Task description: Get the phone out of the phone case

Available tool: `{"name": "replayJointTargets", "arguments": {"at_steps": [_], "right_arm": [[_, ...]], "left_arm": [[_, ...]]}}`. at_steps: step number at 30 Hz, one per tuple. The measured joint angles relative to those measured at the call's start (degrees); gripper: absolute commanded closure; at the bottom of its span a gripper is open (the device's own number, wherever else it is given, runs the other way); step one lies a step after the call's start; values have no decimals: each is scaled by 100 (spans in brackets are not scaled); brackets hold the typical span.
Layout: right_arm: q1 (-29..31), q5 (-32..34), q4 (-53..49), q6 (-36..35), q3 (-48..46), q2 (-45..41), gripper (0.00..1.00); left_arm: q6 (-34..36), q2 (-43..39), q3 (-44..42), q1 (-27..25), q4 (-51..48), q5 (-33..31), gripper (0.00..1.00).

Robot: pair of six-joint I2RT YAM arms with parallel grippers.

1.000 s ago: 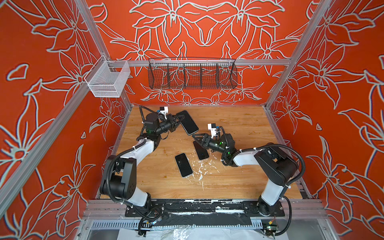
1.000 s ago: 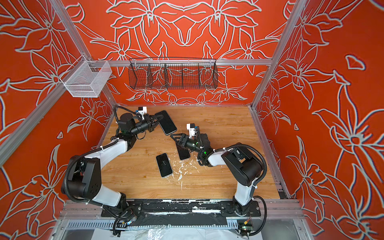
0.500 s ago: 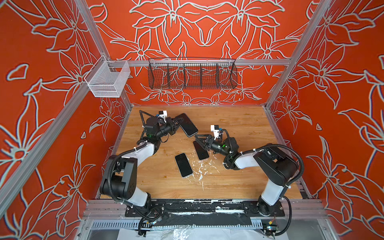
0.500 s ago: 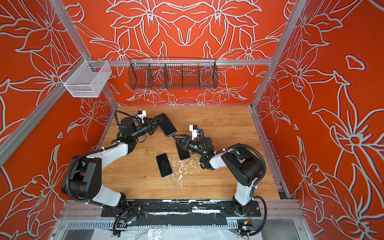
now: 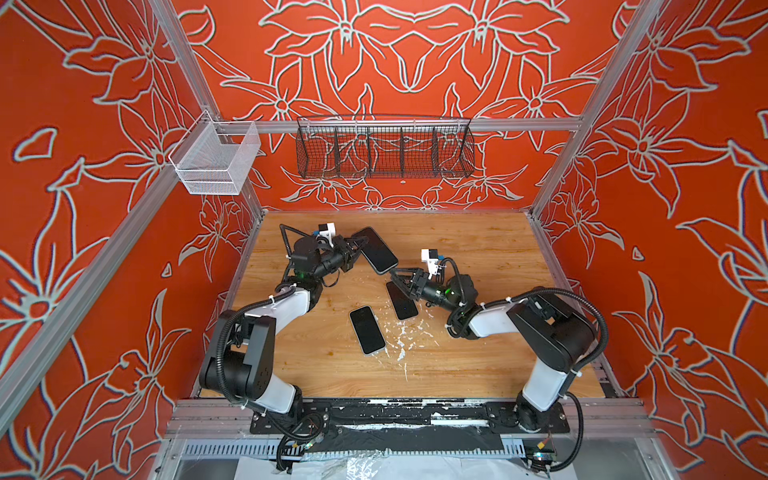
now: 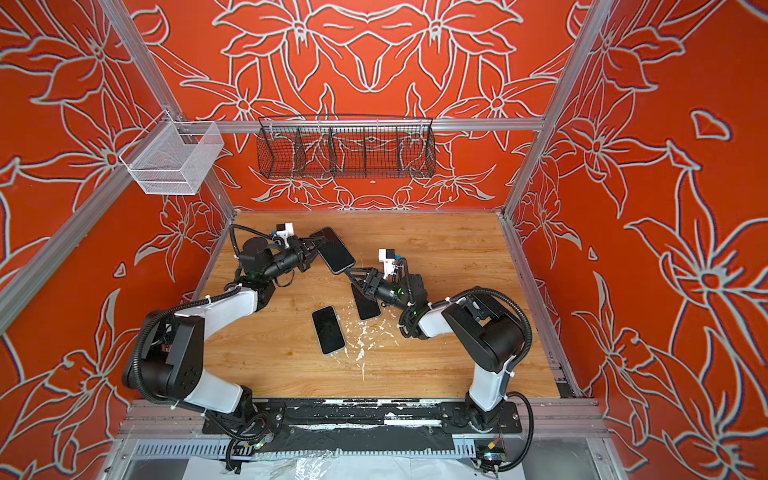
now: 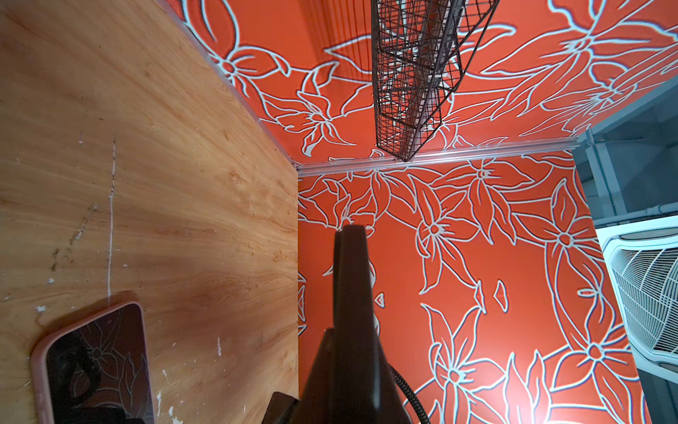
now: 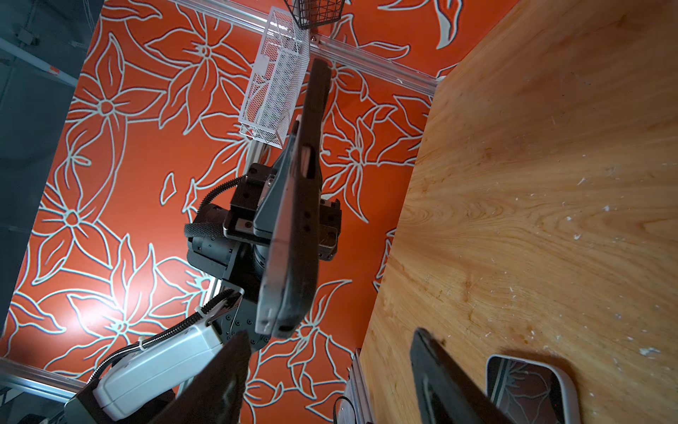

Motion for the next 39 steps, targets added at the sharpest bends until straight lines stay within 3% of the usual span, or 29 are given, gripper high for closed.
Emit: {"name": "replayJointTargets", "arguments": {"at_steps": [39], "right_arm": [[0, 4, 326, 0, 50, 55, 30]], "left_arm": [[-439, -304, -109, -85, 28, -190, 100]]}}
